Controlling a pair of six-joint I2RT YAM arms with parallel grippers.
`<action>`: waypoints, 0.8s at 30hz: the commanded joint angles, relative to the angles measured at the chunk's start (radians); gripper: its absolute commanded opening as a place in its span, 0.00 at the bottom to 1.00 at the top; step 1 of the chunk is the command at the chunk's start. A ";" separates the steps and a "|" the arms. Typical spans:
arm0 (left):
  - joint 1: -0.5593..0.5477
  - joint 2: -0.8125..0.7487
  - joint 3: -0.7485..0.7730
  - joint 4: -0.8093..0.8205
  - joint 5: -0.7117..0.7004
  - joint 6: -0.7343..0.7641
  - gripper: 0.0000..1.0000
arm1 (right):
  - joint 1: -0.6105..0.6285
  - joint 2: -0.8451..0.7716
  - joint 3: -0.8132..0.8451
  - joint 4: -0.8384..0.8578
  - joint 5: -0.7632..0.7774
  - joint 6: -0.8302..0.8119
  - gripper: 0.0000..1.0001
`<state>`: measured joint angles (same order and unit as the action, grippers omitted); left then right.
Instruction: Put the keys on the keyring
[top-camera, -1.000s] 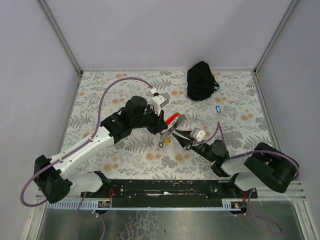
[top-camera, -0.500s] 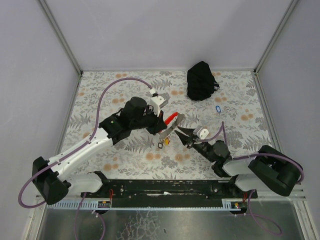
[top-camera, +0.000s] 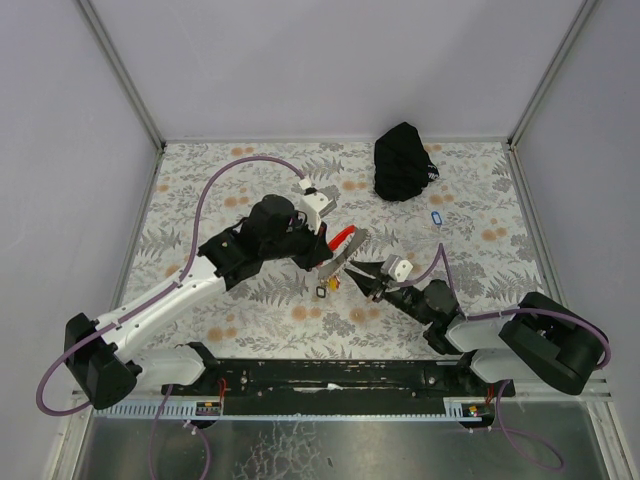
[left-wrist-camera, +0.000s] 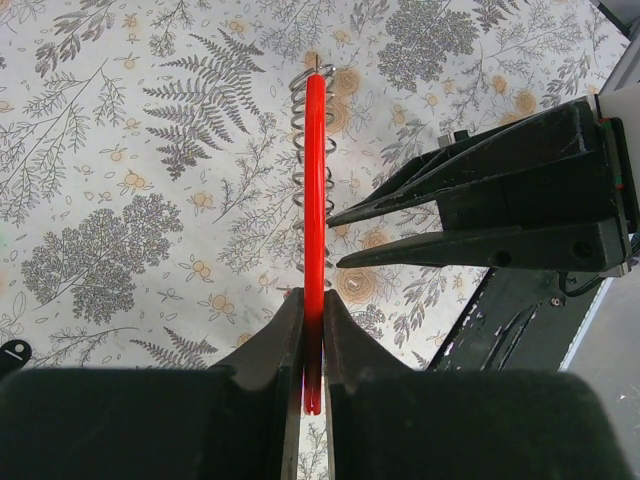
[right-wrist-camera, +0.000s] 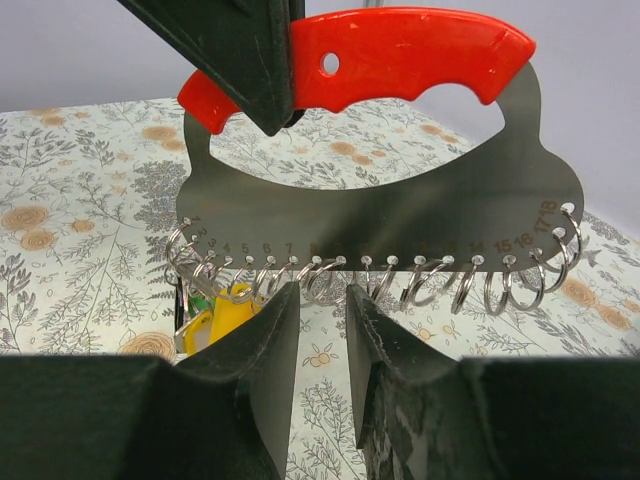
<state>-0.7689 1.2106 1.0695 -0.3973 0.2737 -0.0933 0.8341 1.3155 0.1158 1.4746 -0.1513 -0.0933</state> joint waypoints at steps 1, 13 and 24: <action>-0.009 -0.026 0.023 0.021 -0.014 -0.008 0.00 | 0.006 -0.005 0.009 0.070 -0.014 0.008 0.32; -0.009 -0.025 0.027 0.021 -0.056 -0.033 0.00 | 0.023 -0.018 -0.033 0.149 0.054 0.017 0.30; -0.009 -0.034 0.023 0.032 -0.033 -0.043 0.00 | 0.050 0.013 0.013 0.103 0.024 -0.004 0.16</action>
<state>-0.7723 1.2102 1.0695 -0.3977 0.2348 -0.1226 0.8684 1.3178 0.0864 1.5311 -0.1234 -0.0795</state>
